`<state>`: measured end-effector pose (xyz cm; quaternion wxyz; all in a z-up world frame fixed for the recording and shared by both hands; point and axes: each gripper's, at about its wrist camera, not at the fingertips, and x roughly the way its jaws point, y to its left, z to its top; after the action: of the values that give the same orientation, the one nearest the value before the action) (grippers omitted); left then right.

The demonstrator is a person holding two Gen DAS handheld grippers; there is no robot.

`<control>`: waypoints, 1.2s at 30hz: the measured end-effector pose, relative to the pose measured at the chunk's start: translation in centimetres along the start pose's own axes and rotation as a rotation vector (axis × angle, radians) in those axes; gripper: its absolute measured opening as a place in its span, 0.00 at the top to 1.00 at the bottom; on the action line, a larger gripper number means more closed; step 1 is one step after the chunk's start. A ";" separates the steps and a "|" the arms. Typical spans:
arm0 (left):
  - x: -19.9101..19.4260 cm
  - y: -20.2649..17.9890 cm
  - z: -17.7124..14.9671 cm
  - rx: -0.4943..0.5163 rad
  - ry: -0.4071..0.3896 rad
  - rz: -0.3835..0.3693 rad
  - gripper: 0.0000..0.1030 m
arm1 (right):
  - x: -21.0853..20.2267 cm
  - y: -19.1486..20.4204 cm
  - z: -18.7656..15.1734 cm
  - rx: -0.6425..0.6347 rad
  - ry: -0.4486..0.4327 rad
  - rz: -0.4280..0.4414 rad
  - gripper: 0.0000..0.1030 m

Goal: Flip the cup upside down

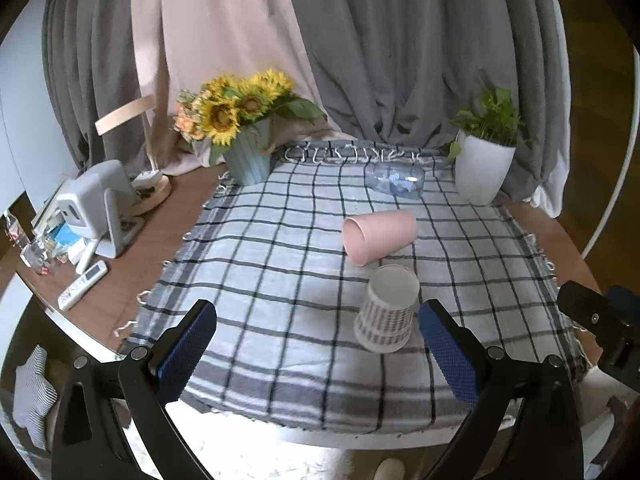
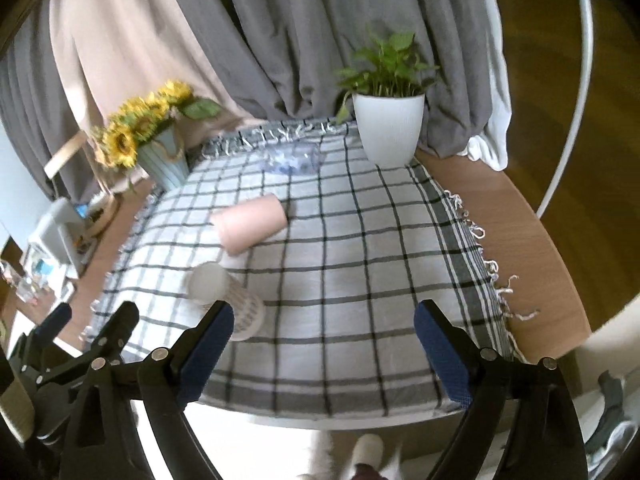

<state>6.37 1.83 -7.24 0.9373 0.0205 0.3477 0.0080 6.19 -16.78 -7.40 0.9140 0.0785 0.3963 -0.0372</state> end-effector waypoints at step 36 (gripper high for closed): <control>-16.8 6.9 -4.4 -0.006 -0.214 -0.035 0.00 | -17.0 6.8 -8.9 -0.041 -0.275 -0.030 0.09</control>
<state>-9.22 8.35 0.67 0.9692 0.0124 0.2458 -0.0094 -10.91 -8.44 -0.19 0.9605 0.0480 0.2690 -0.0531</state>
